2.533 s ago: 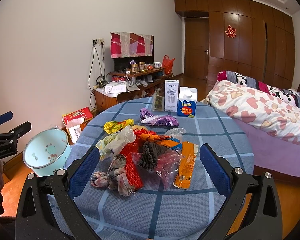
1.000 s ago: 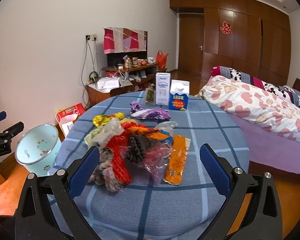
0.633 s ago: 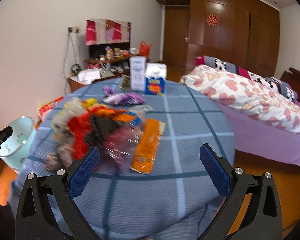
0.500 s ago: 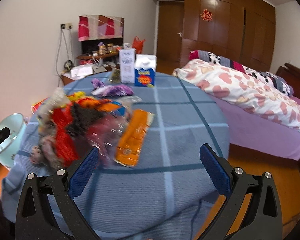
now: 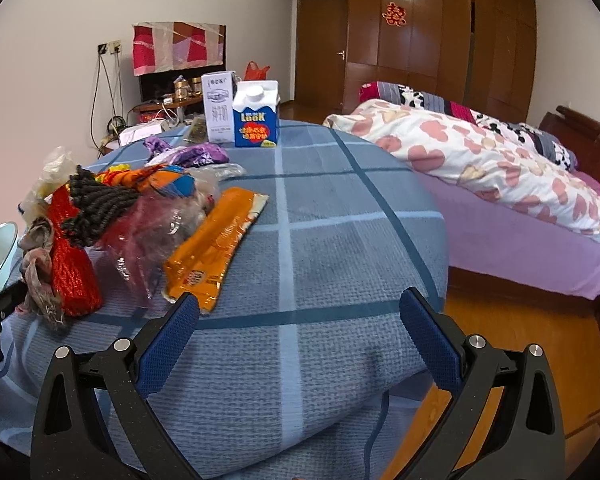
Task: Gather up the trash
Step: 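Grasp the orange snack wrapper with the right tool while the left tool grasps a grey cloth scrap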
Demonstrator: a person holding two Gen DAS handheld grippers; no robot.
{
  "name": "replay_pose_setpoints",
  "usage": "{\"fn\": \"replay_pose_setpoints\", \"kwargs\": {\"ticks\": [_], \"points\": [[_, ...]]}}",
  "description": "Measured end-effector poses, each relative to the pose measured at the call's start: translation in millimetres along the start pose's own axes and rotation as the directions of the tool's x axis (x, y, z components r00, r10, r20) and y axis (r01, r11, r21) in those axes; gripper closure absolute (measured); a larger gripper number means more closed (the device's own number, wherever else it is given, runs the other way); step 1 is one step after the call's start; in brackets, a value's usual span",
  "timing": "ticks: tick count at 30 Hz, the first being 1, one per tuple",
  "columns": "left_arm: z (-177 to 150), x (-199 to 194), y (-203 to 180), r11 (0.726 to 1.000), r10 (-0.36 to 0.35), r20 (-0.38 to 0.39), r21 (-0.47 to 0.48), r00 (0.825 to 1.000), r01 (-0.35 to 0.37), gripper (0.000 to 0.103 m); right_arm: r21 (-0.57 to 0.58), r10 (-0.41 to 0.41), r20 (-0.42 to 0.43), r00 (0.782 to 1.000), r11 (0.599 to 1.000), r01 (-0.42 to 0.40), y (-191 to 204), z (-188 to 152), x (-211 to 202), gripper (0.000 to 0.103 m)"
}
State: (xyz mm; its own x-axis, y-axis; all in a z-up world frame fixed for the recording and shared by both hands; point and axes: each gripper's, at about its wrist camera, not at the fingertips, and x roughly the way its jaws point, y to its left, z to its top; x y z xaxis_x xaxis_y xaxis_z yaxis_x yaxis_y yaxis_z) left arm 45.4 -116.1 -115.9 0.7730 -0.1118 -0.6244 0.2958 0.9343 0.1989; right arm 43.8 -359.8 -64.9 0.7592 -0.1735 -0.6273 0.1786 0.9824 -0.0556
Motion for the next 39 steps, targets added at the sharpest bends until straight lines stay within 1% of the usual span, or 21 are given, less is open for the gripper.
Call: {"fn": "replay_pose_setpoints", "kwargs": {"ticks": [1, 3, 5, 6, 8, 9, 11, 12, 14, 17, 22, 25, 28, 31, 33, 36, 39], "points": [[-0.7, 1.7, -1.5, 1.0, -0.009, -0.005, 0.003, 1.0, 0.009, 0.007, 0.003, 0.002, -0.001, 1.0, 1.0, -0.002, -0.6, -0.4, 0.4, 0.005], [-1.6, 4.4, -3.2, 1.0, -0.026, -0.013, 0.006, 1.0, 0.026, 0.011, 0.004, 0.005, 0.0, 1.0, 1.0, -0.005, -1.3, -1.0, 1.1, 0.005], [-1.8, 6.2, -5.0, 0.999, -0.05, -0.018, 0.014, 0.999, 0.05, 0.024, 0.006, 0.004, 0.001, 1.0, 1.0, -0.004, -1.5, -1.0, 1.2, 0.005], [-1.7, 6.2, -7.2, 0.997, -0.068, -0.019, 0.02, 0.998, 0.068, 0.029, 0.008, 0.005, 0.002, 1.0, 1.0, -0.005, -1.8, -1.0, 1.7, 0.005], [-1.4, 7.1, -9.1, 0.995, -0.091, -0.022, 0.029, 0.996, 0.092, 0.047, 0.009, 0.006, -0.001, 1.0, 1.0, -0.006, -1.8, -1.2, 3.2, 0.005], [-1.4, 7.2, -10.9, 0.994, -0.104, -0.024, 0.036, 0.994, 0.105, 0.053, 0.007, 0.006, -0.003, 1.0, 1.0, -0.006, -1.5, -1.6, 2.7, 0.005], [-1.1, 7.8, -16.8, 0.989, -0.133, -0.024, 0.058, 0.991, 0.134, 0.079, 0.002, 0.009, -0.007, 1.0, 1.0, -0.009, -0.4, -2.6, 3.1, 0.005], [-2.0, 7.1, -19.2, 0.988, -0.14, -0.023, 0.069, 0.99, 0.142, 0.082, 0.0, 0.01, -0.009, 1.0, 1.0, -0.01, 0.3, -3.1, 3.5, 0.005], [-2.5, 5.6, -23.1, 0.985, -0.152, -0.019, 0.084, 0.988, 0.153, 0.097, -0.006, 0.012, -0.013, 1.0, 1.0, -0.012, 2.4, -3.8, 4.1, 0.005], [-2.3, 4.2, -25.1, 0.982, -0.165, -0.015, 0.093, 0.986, 0.166, 0.099, -0.01, 0.012, -0.016, 1.0, 1.0, -0.012, 4.7, -4.5, 5.8, 0.005], [-1.1, -0.7, -18.7, 0.979, -0.189, -0.007, 0.072, 0.982, 0.189, 0.1, -0.006, 0.014, -0.02, 1.0, 1.0, -0.014, 4.2, -5.3, 6.3, 0.005], [2.5, -8.5, -15.1, 0.977, -0.203, 0.012, 0.062, 0.979, 0.202, 0.1, -0.003, 0.013, -0.019, 1.0, 1.0, -0.014, 3.4, -4.8, 6.7, 0.005], [8.6, -21.9, -11.9, 0.976, -0.212, 0.049, 0.053, 0.976, 0.209, 0.1, -0.002, 0.012, -0.024, 1.0, 1.0, -0.012, 3.6, -3.9, 8.3, 0.005], [16.6, -31.8, -6.4, 0.977, -0.212, 0.082, 0.046, 0.974, 0.209, 0.1, 0.003, 0.034, -0.036, 0.999, 0.999, -0.034, 3.6, -1.0, 10.6, 0.005], [21.0, -34.4, -4.3, 0.981, -0.194, 0.1, 0.048, 0.976, 0.191, 0.1, 0.003, 0.049, -0.041, 0.998, 0.999, -0.049, 6.7, 3.8, 12.8, 0.005], [24.9, -32.2, 4.5, 0.983, -0.185, 0.098, 0.018, 0.978, 0.184, 0.1, -0.004, 0.068, -0.037, 0.997, 0.998, -0.068, 13.0, 13.8, 17.1, 0.005], [29.6, -37.4, 11.5, 0.983, -0.182, 0.113, 0.004, 0.977, 0.182, 0.101, 0.015, 0.096, -0.045, 0.994, 0.995, -0.095, 17.6, 24.9, 25.3, 0.005]]}}
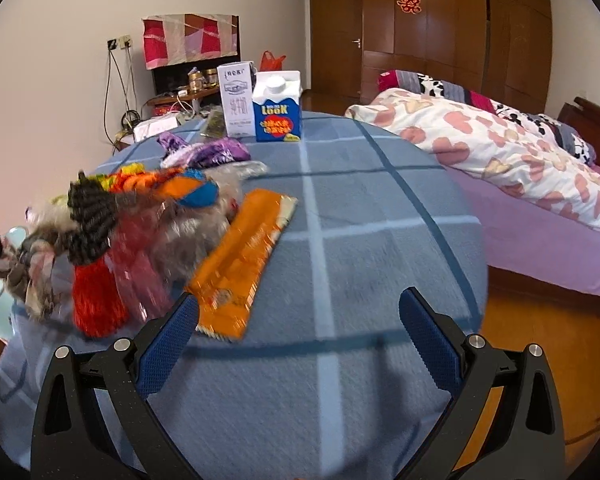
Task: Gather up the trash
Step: 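Grasp the orange snack wrapper with the right tool while the left tool grasps a grey cloth scrap, then carry the orange wrapper and grey scrap over the teal bin with both tools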
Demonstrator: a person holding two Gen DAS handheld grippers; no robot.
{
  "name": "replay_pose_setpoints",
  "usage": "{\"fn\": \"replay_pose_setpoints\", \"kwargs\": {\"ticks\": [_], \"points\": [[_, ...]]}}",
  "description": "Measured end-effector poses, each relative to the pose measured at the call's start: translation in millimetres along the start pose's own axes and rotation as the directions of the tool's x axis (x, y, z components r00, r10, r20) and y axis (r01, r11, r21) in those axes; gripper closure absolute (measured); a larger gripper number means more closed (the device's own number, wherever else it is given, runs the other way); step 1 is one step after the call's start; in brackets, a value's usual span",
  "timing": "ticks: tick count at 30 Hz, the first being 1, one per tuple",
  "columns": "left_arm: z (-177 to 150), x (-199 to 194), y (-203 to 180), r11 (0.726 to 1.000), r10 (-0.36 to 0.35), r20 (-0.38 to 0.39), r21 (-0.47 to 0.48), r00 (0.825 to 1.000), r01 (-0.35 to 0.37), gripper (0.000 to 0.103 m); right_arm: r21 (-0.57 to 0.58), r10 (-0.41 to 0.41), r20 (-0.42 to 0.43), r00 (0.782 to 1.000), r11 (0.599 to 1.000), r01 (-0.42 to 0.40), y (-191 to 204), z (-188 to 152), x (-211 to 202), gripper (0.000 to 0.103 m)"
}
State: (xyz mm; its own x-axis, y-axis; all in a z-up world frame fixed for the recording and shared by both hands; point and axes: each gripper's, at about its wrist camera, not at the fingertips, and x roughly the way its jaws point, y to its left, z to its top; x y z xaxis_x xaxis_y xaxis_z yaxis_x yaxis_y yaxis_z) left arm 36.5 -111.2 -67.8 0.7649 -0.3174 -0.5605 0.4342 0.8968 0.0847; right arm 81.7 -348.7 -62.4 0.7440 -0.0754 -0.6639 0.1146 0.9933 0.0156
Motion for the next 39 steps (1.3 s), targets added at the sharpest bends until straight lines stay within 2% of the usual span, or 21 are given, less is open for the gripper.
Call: {"fn": "replay_pose_setpoints", "kwargs": {"ticks": [5, 9, 10, 12, 13, 15, 20, 24, 31, 39], "points": [[8.7, -12.0, 3.8, 1.0, -0.01, 0.034, -0.007, 0.999, 0.01, 0.101, -0.005, 0.021, -0.056, 0.998, 1.0, -0.021, 11.7, 11.6, 20.1, 0.007], [11.2, -16.7, 6.0, 1.0, -0.007, 0.047, -0.013, 0.999, 0.008, 0.101, 0.006, 0.057, -0.162, 0.985, 0.998, -0.056, 12.9, 7.6, 41.4, 0.035], [12.0, -17.4, 7.2, 1.0, -0.006, 0.048, -0.016, 0.999, 0.006, 0.101, -0.009, 0.052, -0.149, 0.987, 0.999, -0.054, 13.1, 6.4, 39.8, 0.036], [12.0, -18.6, 8.1, 1.0, 0.0, 0.053, -0.02, 0.999, 0.001, 0.101, -0.015, 0.05, -0.149, 0.988, 0.998, -0.053, 12.9, 5.5, 39.5, 0.063], [12.6, -19.4, 8.1, 1.0, 0.007, 0.056, -0.02, 0.998, -0.006, 0.101, -0.012, 0.06, -0.15, 0.987, 0.998, -0.063, 10.3, 5.5, 38.0, 0.073], [14.5, -21.8, 8.2, 1.0, 0.011, 0.065, -0.02, 0.998, -0.01, 0.101, 0.006, 0.084, -0.155, 0.984, 0.996, -0.084, 2.1, 6.6, 35.6, 0.077], [23.1, -36.1, 9.0, 1.0, 0.012, 0.102, -0.022, 0.995, -0.01, 0.101, 0.018, 0.054, -0.109, 0.993, 0.998, -0.053, -15.8, 7.7, 23.8, 0.081], [31.6, -47.7, 14.9, 0.999, 0.031, 0.134, -0.031, 0.991, -0.027, 0.101, 0.02, 0.044, -0.037, 0.998, 0.999, -0.043, -21.8, 18.7, 0.4, 0.081], [40.0, -60.3, 38.4, 0.995, 0.08, 0.156, -0.064, 0.985, -0.071, 0.101, -0.047, 0.099, 0.066, 0.993, 0.994, -0.096, 8.0, 39.3, -38.1, 0.081], [37.5, -59.0, 63.3, 0.986, 0.149, 0.138, -0.095, 0.979, -0.137, 0.101, -0.109, 0.177, 0.086, 0.98, 0.98, -0.167, 45.9, 47.7, -46.4, 0.081]]}}
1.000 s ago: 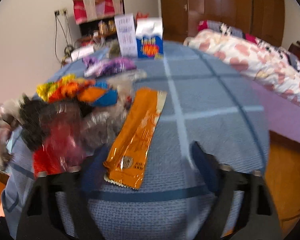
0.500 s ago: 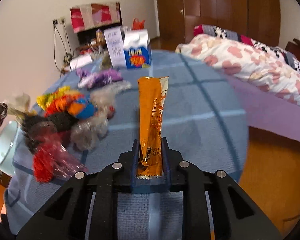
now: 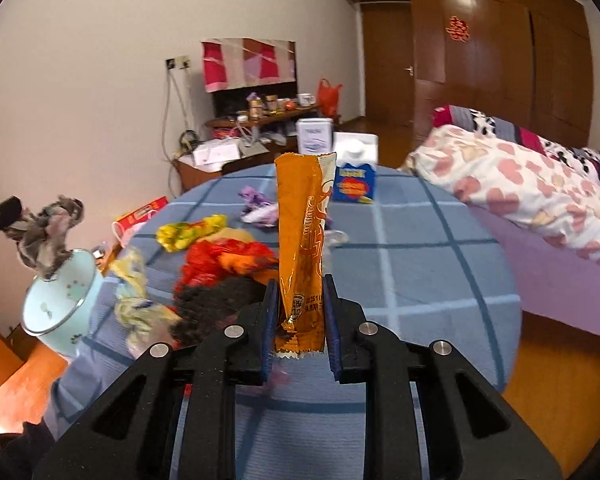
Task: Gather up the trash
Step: 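Carry the orange wrapper and grey scrap over the teal bin with both tools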
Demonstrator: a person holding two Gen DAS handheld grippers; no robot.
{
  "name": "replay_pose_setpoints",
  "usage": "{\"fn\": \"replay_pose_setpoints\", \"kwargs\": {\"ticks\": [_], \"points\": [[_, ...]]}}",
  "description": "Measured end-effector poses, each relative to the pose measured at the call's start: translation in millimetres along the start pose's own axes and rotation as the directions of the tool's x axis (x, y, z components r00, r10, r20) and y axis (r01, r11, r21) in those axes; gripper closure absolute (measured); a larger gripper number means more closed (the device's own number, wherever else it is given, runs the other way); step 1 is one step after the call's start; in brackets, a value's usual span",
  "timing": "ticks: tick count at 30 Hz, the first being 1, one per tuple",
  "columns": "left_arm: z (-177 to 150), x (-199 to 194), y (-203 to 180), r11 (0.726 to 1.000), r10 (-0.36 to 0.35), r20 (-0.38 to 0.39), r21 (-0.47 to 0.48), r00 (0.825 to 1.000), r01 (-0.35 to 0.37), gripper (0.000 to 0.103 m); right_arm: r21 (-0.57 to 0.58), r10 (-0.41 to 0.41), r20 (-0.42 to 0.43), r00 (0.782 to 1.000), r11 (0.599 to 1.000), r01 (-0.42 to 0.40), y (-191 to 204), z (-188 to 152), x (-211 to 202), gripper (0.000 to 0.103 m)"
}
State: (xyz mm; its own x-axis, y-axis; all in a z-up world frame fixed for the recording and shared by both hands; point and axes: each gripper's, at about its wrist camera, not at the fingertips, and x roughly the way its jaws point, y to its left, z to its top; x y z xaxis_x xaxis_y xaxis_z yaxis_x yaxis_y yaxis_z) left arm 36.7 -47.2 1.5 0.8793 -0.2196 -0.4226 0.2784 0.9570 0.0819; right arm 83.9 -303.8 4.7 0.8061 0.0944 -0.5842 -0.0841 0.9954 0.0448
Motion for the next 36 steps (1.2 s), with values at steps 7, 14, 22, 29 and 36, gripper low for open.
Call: {"fn": "replay_pose_setpoints", "kwargs": {"ticks": [7, 14, 22, 29, 36], "points": [[-13.4, 0.5, 27.3, 0.997, 0.08, -0.032, -0.006, 0.996, -0.081, 0.101, -0.059, 0.064, 0.014, 0.998, 0.996, -0.063, 37.9, 9.3, 4.6, 0.081], [-29.5, 1.0, 56.8, 0.987, 0.158, -0.068, -0.017, 0.985, -0.159, 0.101, -0.112, 0.116, 0.007, 0.993, 0.987, -0.114, 72.9, 12.4, 16.0, 0.081], [-42.7, -0.6, 88.0, 0.973, 0.225, -0.103, -0.033, 0.969, -0.229, 0.101, -0.165, 0.158, -0.01, 0.987, 0.974, -0.158, 105.0, 13.4, 28.7, 0.081], [-52.4, -4.5, 107.4, 0.958, 0.278, -0.109, -0.034, 0.954, -0.283, 0.101, -0.203, 0.188, -0.038, 0.981, 0.96, -0.192, 126.8, 9.2, 41.7, 0.081], [-61.4, -6.3, 122.8, 0.945, 0.315, -0.126, -0.047, 0.941, -0.323, 0.101, -0.24, 0.215, -0.059, 0.975, 0.945, -0.223, 147.2, 8.3, 51.3, 0.081]]}}
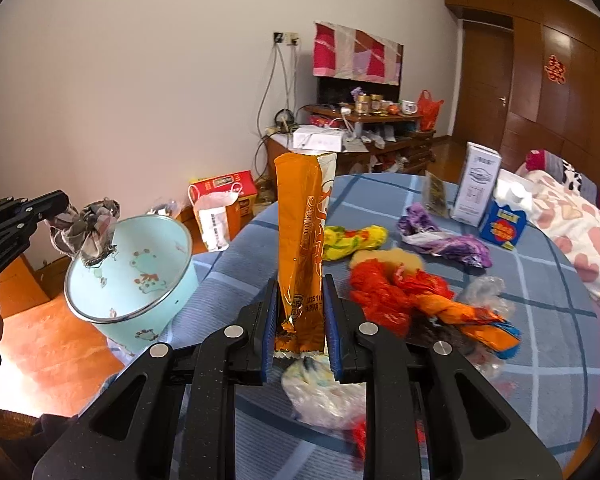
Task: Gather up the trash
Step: 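Carry the orange wrapper and grey scrap over the teal bin with both tools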
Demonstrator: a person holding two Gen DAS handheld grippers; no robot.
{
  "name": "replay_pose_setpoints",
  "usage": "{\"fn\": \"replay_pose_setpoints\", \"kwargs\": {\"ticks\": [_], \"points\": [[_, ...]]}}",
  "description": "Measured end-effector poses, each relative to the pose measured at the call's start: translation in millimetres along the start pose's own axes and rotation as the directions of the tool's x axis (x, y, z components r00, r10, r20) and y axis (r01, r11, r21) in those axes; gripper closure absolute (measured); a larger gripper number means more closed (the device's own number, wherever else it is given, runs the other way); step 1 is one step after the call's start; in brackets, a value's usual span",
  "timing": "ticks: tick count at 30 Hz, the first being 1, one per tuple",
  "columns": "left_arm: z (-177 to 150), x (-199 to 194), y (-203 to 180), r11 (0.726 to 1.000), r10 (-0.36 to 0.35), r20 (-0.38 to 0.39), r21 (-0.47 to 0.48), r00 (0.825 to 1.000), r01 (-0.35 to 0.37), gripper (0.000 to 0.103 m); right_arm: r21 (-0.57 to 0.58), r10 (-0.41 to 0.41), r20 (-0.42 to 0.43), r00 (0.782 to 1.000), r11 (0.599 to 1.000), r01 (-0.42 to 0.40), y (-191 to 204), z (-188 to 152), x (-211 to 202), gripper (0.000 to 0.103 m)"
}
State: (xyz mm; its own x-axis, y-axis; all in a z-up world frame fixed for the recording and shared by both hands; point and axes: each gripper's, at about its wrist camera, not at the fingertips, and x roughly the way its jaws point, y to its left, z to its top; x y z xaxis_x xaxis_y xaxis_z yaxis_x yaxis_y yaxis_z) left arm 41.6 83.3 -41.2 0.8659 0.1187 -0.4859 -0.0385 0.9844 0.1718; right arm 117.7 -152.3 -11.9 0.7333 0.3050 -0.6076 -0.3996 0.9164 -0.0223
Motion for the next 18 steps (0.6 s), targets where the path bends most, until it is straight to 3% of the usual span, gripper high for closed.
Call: {"fn": "replay_pose_setpoints", "kwargs": {"ticks": [18], "points": [[-15.9, 2.9, 32.4, 0.997, 0.058, -0.042, -0.054, 0.997, -0.061, 0.101, -0.107, 0.076, -0.019, 0.997, 0.991, -0.078, 52.5, 12.8, 33.3, 0.081]]}}
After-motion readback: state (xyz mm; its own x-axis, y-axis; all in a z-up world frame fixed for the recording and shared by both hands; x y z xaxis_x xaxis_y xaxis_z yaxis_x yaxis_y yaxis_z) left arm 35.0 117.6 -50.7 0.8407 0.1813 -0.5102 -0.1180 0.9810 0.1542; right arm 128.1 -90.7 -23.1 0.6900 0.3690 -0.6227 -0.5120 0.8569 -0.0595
